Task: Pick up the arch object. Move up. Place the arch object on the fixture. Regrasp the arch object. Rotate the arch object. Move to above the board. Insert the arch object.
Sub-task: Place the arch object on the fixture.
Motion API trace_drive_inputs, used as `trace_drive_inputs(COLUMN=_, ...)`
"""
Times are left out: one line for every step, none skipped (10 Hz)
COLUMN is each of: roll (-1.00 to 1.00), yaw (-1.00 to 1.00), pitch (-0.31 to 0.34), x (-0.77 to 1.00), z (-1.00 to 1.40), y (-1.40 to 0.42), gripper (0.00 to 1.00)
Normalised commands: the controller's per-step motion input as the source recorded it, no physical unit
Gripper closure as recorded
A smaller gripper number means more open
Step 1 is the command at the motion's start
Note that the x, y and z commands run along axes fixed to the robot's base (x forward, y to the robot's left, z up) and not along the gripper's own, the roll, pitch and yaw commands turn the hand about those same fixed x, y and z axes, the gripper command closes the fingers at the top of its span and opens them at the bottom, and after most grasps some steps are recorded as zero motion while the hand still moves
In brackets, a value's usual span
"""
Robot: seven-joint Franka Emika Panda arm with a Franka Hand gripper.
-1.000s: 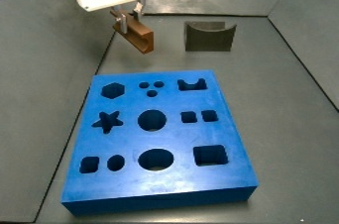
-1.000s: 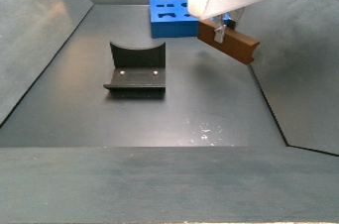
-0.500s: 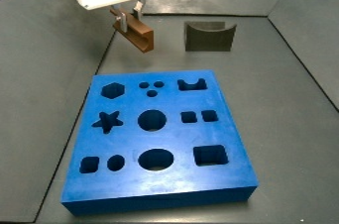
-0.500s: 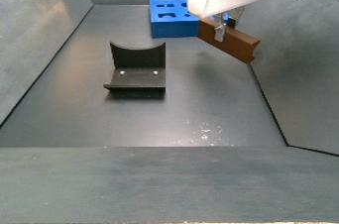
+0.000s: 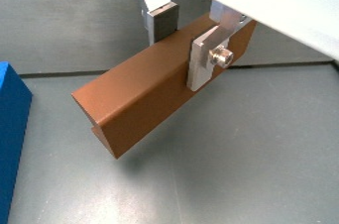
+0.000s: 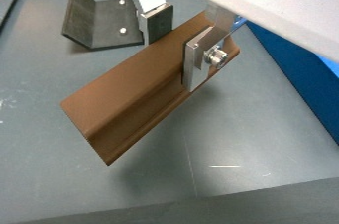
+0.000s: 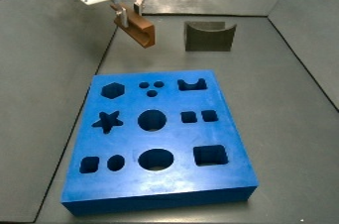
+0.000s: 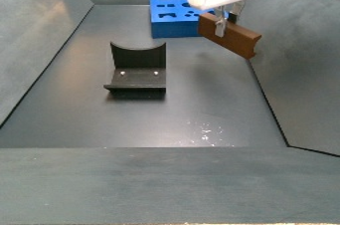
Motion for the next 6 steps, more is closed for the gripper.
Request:
trace_drive_inputs(roll=-0.08, yaw=0.02, pitch=0.055, x=-0.03, z=1.0, y=-0.01, gripper=1.0)
trace_drive_inputs(roll=-0.11, yaw=0.01, pitch=0.059, x=-0.03, z=1.0, y=-0.01, gripper=1.0)
trace_drive_inputs(roll=-0.12, yaw=0.0, pitch=0.06, x=-0.04, z=1.0, y=-0.01, gripper=1.0)
trace_drive_inputs(roll=-0.13, yaw=0.0, pitch=0.061, x=-0.04, z=1.0, y=0.0, gripper=1.0)
trace_drive_inputs(roll=-0.15, yaw=-0.01, pitch=0.064, x=-0.04, z=1.0, y=0.0, gripper=1.0)
trace_drive_inputs(roll=-0.16, yaw=-0.01, pitch=0.066, x=-0.05, z=1.0, y=0.0, gripper=1.0)
